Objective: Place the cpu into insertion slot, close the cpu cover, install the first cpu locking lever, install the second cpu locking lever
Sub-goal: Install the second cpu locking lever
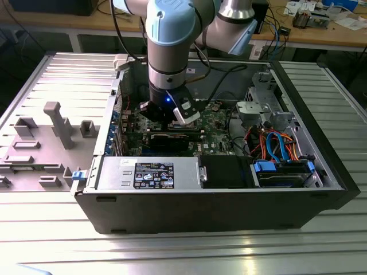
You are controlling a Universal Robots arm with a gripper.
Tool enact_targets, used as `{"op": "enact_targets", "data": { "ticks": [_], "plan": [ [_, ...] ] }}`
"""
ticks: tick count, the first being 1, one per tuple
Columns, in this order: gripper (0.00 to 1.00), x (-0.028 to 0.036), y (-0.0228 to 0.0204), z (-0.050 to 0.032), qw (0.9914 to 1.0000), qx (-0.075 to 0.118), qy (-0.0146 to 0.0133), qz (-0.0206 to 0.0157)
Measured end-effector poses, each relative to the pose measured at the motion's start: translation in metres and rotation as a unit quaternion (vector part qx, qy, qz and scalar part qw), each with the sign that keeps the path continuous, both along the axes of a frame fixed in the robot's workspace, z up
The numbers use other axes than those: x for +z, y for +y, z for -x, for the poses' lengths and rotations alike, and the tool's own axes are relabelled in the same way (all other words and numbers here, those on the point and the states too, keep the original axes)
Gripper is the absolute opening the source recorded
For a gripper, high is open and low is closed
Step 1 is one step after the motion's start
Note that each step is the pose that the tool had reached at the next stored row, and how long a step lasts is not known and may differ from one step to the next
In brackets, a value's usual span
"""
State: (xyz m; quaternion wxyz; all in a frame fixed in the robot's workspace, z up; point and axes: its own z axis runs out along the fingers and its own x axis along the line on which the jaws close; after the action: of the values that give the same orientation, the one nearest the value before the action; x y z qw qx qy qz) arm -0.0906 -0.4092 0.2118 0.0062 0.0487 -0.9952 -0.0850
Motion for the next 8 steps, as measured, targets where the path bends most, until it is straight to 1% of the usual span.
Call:
{"op": "enact_targets", "data": {
  "ticks": [1,2,4,7,8],
  "plan": [
    [0.11,-0.001,0.0,0.0,0.99999,0.0,0.0,-0.0035],
    [0.11,-0.0016,0.0,0.0,0.99999,0.0,0.0,-0.0055],
    [0.11,-0.0033,0.0,0.0001,0.99997,0.0,0.0,-0.0079],
    [0.11,-0.0052,0.0,0.0002,0.99994,0.0,0.0001,-0.0105],
    [0.11,-0.0058,0.0,0.0002,0.99993,0.0,0.0,-0.0121]
  ]
}}
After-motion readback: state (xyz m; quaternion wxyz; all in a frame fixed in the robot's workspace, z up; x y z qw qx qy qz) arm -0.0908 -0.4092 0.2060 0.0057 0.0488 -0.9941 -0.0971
